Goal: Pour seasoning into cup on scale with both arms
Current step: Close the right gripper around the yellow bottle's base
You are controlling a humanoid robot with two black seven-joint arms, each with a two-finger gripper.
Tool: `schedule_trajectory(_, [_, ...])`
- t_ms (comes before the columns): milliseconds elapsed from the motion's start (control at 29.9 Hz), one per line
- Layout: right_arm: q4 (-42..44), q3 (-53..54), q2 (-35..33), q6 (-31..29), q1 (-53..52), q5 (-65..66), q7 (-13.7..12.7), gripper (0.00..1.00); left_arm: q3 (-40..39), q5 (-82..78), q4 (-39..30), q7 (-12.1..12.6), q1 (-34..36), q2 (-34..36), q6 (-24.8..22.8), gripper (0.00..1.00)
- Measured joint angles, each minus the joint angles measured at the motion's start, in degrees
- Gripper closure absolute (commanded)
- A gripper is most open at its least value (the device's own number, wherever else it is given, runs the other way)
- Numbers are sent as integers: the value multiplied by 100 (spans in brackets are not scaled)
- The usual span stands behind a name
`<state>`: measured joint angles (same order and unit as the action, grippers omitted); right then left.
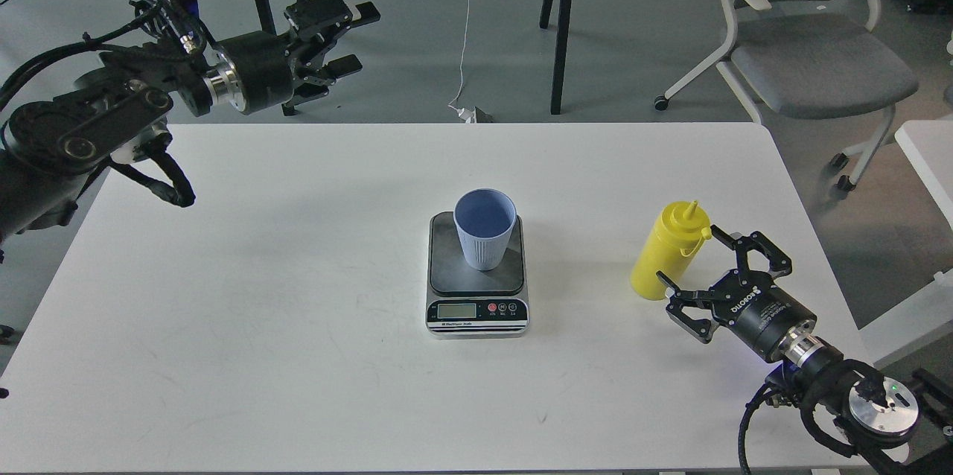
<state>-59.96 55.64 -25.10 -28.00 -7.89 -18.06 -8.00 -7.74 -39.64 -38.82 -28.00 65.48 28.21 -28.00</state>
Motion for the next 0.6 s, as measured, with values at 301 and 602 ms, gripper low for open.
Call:
schedule_trajectory(301, [168, -1, 6, 0, -165, 2, 0, 1, 0, 0, -13, 0, -50, 0, 0, 1])
schedule_trajectory(602, [500, -27, 204, 0, -311, 47, 0, 1, 0, 0, -22, 0, -52, 0, 0, 1])
